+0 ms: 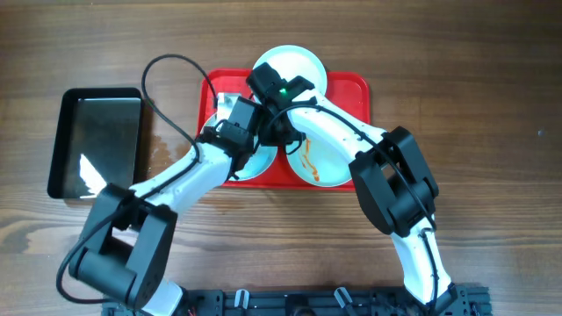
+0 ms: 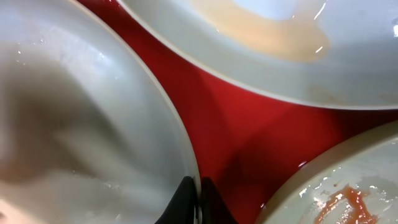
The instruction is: Clean dirty plates on tray and stack at the side
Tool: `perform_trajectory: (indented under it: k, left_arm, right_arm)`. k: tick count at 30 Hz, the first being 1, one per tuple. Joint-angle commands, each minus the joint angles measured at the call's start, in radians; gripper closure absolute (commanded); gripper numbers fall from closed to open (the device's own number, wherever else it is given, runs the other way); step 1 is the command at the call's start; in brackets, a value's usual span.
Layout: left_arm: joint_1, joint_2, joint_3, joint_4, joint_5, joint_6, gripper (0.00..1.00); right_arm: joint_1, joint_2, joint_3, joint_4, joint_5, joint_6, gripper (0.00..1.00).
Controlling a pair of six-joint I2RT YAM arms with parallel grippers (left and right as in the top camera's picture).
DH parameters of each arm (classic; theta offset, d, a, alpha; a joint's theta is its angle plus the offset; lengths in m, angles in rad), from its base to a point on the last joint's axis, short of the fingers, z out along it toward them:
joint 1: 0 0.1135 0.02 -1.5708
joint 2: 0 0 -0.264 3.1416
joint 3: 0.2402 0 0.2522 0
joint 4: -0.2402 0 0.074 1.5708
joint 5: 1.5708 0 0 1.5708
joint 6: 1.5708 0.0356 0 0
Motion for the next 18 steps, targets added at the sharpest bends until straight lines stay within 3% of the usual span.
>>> perform_trajectory:
  k: [1,9,16,18]
  left_arm:
    - [-0.035,-0.049,0.003,-0.068,0.213,-0.15,0.96]
    - [-0.035,-0.048,0.003,-0.173,0.257,-0.307,0.96]
    - [0.004,-0.035,0.003,-0.177,0.266,-0.309,0.96]
    - [0.053,-0.035,0.003,-0.176,0.341,-0.309,0.96]
  right_arm:
    - [0.01,0.065,-0.042,-0.01,0.004,-0.013,0.96]
    - [0.01,0.065,-0.042,-0.008,-0.059,-0.014,0.96]
    - [0.002,0.065,-0.042,-0.003,-0.108,-0.039,0.96]
    - [-0.01,0.065,-0.042,-0.003,-0.108,-0.039,0.96]
